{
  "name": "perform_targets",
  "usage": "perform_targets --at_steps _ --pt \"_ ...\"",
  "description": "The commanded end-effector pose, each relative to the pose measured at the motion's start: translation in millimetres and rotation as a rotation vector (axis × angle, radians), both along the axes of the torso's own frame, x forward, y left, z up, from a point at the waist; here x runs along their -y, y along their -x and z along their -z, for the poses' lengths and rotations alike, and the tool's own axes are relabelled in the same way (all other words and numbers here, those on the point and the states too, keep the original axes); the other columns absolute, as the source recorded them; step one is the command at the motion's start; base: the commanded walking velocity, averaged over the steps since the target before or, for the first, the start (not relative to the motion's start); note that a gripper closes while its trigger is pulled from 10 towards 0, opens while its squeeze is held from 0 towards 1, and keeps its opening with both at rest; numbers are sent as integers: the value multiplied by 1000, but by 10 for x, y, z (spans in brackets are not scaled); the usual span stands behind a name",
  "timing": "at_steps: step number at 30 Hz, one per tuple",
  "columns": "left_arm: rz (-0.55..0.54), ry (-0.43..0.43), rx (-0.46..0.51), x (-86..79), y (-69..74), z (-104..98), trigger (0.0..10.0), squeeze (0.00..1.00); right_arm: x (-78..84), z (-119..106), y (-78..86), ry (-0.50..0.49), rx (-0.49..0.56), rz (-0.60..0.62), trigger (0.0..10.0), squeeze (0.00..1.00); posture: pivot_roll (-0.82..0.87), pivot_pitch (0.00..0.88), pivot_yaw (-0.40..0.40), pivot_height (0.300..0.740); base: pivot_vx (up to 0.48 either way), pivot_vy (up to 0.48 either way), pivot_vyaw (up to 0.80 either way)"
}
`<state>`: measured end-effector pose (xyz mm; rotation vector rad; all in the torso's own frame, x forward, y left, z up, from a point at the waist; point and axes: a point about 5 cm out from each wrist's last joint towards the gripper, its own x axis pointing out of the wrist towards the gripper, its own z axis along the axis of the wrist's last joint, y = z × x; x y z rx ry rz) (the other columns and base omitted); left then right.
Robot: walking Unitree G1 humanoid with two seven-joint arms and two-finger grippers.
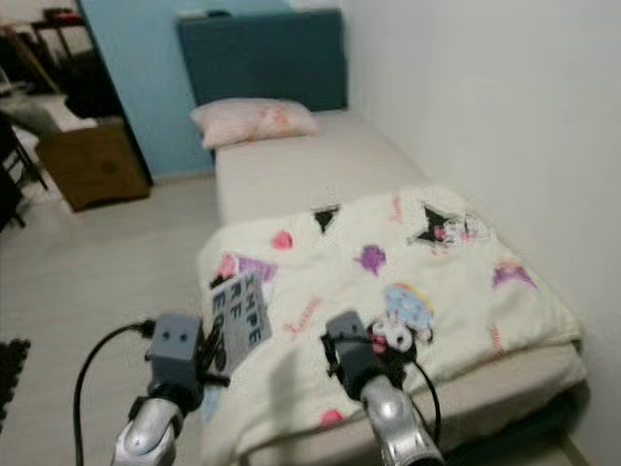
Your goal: Clean up the room
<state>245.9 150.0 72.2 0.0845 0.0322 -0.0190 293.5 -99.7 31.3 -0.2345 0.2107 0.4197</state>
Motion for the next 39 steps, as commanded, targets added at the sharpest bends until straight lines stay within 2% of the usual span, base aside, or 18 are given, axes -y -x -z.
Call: perform_targets --at_steps 1,20,24,36,39 --pt "-24 -11 7 -95 20 -7 10000 0 -74 65 62 -14 -29 -19 10000 0 8 0 -10 740 0 480 0" --pt "-32 -19 6 -139 53 -18 10000 0 -124 76 76 -31 -29 -29 10000 0 25 0 -12 740 0 480 0" --pt "3 -65 -7 -154 71 -37 10000 0 -145 76 79 -39 -27 -30 10000 0 31 0 -4 740 0 -266 0" --pt "5 -56 -10 -146 73 -37 10000 0 -129 82 79 -42 -26 -23 10000 0 32 0 -2 740 0 -480 0" --pt "-17 -59 -23 -146 70 -18 10000 0 -117 84 79 -41 -26 -22 10000 0 33 0 -4 740 0 -115 0"
